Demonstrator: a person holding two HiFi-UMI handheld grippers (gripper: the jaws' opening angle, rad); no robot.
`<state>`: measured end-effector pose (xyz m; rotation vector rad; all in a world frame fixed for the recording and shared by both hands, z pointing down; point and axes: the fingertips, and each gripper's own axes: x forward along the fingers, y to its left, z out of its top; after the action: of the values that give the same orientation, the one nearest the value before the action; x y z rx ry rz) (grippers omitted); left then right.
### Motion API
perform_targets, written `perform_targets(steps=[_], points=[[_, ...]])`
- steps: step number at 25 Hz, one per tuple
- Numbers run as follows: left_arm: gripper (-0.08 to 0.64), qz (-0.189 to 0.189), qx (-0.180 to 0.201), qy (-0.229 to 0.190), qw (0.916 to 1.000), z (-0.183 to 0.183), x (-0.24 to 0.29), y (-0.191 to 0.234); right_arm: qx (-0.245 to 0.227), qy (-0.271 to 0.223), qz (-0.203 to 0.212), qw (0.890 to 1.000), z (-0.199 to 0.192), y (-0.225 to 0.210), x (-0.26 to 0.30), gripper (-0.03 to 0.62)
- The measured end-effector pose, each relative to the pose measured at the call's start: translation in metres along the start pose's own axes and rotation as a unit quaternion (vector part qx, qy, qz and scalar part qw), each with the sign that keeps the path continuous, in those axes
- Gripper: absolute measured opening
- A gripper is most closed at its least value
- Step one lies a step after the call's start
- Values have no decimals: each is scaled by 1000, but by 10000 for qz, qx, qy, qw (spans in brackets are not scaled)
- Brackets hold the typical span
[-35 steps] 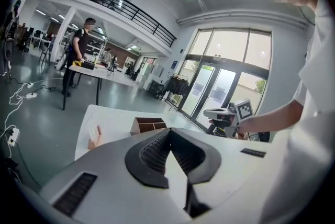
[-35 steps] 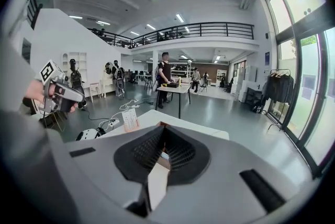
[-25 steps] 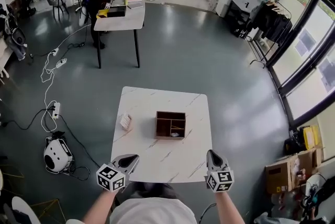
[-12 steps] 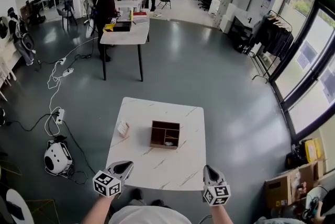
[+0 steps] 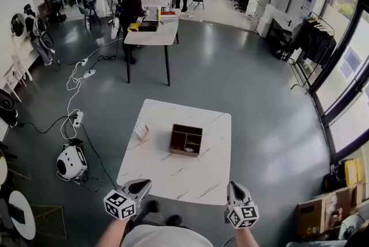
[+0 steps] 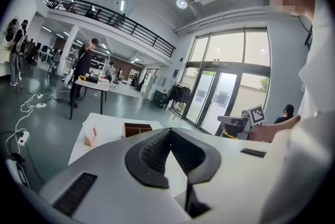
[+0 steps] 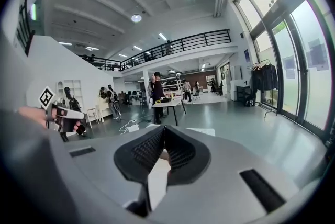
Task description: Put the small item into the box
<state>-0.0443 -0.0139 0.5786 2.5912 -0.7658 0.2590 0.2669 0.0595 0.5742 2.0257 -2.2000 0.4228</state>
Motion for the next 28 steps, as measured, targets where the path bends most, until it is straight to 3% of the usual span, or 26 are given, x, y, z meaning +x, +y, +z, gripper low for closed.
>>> perform_targets(steps=[8,16,28], points=[[14,84,102,77,9999,-14,-25,-18,-33,22,176,9998,-9,4,-8,26],[14,225,322,133,9991,-13,-34,0,-6,-81,121,9999,3,12,-13,25],[14,156,304,114,9994,0,-34,20,118,-94,-55,9999,10,22,-4,25]])
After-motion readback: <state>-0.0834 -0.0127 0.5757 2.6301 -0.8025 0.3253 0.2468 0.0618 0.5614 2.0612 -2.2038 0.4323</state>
